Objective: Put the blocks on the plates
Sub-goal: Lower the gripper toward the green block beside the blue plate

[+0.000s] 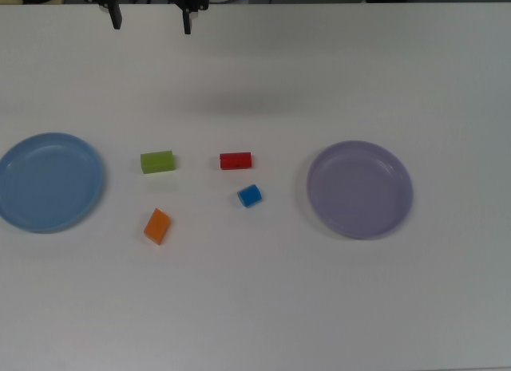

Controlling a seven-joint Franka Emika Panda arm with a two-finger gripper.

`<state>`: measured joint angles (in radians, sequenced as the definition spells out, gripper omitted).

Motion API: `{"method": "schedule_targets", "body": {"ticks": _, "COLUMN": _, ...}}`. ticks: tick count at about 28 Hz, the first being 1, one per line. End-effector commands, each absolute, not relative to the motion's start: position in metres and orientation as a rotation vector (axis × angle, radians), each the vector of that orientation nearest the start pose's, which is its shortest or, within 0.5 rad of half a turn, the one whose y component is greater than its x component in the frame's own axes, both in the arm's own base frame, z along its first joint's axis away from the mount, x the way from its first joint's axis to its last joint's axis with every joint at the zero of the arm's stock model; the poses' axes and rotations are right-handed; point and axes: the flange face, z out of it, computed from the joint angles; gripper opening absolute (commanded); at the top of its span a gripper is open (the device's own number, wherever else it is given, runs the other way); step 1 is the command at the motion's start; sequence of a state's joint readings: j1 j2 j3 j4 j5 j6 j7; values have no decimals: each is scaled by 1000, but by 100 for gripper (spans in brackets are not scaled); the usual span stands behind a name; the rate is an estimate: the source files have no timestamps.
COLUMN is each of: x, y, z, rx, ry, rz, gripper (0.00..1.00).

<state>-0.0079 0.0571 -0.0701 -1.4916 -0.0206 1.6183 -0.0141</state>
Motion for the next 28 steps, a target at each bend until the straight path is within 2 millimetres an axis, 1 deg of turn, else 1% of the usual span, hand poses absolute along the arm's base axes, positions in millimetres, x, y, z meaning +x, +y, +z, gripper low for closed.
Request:
{"method": "schedule_targets", "body": {"ticks": 1, "x": 577, "y": -48, "z": 632, "rx": -3166, "ry": 132, "rz": -96, "gripper": 100}}
{"method": "schedule_targets", "body": {"ticks": 5, "x": 580, "y": -51, "z": 627, "rx": -3171, "ry": 125, "rz": -88, "gripper": 100}}
{"method": "schedule_targets", "body": {"ticks": 6, "x": 587, "y": -51, "z": 616, "rx": -3169, "ry": 113, "rz": -62, "gripper": 100}}
{"method": "schedule_targets", "body": {"ticks": 9, "x": 596, "y": -50, "z": 599, "rx": -3175, "ry": 95, "rz": -20, "gripper": 100}}
{"method": "schedule_targets", "body": {"ticks": 11, "x": 600, "y": -47, "z": 594, "rx": -3174, "ry": 82, "rz": -20, "gripper": 100}}
{"method": "schedule_targets", "body": {"ticks": 12, "x": 603, "y": -43, "z": 592, "rx": -3181, "ry": 45, "rz": -36, "gripper": 100}}
{"method": "schedule_targets", "body": {"ticks": 14, "x": 607, "y": -41, "z": 586, "rx": -3184, "ry": -1, "rz": -52, "gripper": 100}}
{"method": "schedule_targets", "body": {"ticks": 17, "x": 614, "y": -39, "z": 568, "rx": -3188, "ry": -33, "rz": -39, "gripper": 100}}
{"method": "schedule_targets", "body": {"ticks": 19, "x": 622, "y": -40, "z": 546, "rx": -3197, "ry": -49, "rz": -6, "gripper": 100}}
{"method": "schedule_targets", "body": {"ticks": 21, "x": 627, "y": -41, "z": 531, "rx": -3209, "ry": -106, "rz": 19, "gripper": 100}}
{"method": "schedule_targets", "body": {"ticks": 22, "x": 628, "y": -42, "z": 525, "rx": -3215, "ry": -156, "rz": 37, "gripper": 100}}
{"method": "schedule_targets", "body": {"ticks": 23, "x": 628, "y": -44, "z": 508, "rx": -3212, "ry": -287, "rz": 91, "gripper": 100}}
{"method": "schedule_targets", "body": {"ticks": 26, "x": 626, "y": -48, "z": 488, "rx": -3178, "ry": -473, "rz": 158, "gripper": 100}}
{"method": "schedule_targets", "body": {"ticks": 27, "x": 626, "y": -49, "z": 477, "rx": -3163, "ry": -517, "rz": 191, "gripper": 100}}
{"method": "schedule_targets", "body": {"ticks": 28, "x": 628, "y": -50, "z": 459, "rx": -3147, "ry": -554, "rz": 238, "gripper": 100}}
